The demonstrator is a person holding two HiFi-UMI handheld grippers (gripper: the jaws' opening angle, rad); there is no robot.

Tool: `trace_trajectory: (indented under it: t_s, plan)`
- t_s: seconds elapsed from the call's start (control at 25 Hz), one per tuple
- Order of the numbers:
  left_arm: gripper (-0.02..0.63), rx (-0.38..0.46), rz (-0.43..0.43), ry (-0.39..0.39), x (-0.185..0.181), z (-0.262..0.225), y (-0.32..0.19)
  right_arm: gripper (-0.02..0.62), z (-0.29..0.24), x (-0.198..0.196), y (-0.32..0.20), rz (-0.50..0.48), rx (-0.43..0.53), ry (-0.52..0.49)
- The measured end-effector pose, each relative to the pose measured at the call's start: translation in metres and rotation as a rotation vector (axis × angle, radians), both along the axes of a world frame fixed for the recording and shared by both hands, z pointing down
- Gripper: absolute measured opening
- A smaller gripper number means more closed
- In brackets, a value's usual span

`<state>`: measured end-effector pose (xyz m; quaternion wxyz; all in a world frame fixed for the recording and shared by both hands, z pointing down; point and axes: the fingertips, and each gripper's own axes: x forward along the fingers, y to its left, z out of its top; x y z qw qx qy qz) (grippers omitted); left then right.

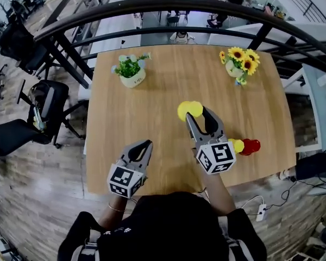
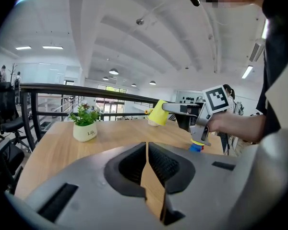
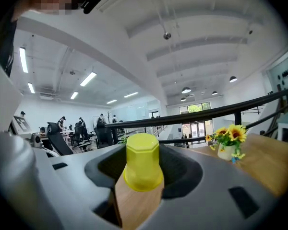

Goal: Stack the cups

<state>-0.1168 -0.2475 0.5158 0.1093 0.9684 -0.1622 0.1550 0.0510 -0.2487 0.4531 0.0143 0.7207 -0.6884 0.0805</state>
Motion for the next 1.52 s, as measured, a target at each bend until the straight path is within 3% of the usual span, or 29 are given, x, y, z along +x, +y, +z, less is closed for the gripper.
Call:
trace_trajectory:
  t_s: [0.24, 0.48, 0.76, 1.24, 1.52]
  plan:
    - [0.025, -0.048, 0.067, 0.022, 0.039, -0.009, 0.029, 0.212, -0.035, 0.035, 0.074, 0.075, 0.017, 0.046]
    - [0.025, -0.038, 0.138, 0.053, 0.083, -0.015, 0.057, 0.212, -0.049, 0.083, 0.144, 0.182, -0.031, 0.152]
    - [0.025, -0.04, 0.214, 0.043, 0.116, -0.017, 0.086, 0.212, -0.049, 0.123, 0.205, 0.307, -0.083, 0.145]
    - [0.025, -0.036, 0.248, 0.031, 0.136, -0.02, 0.112, 0.213, -0.022, 0.131, 0.226, 0.279, -0.174, 0.113]
    - [0.025, -0.1, 0.209, 0.058, 0.132, -0.02, 0.11, 0.215, -0.012, 0.132, 0.226, 0.259, -0.207, 0.102]
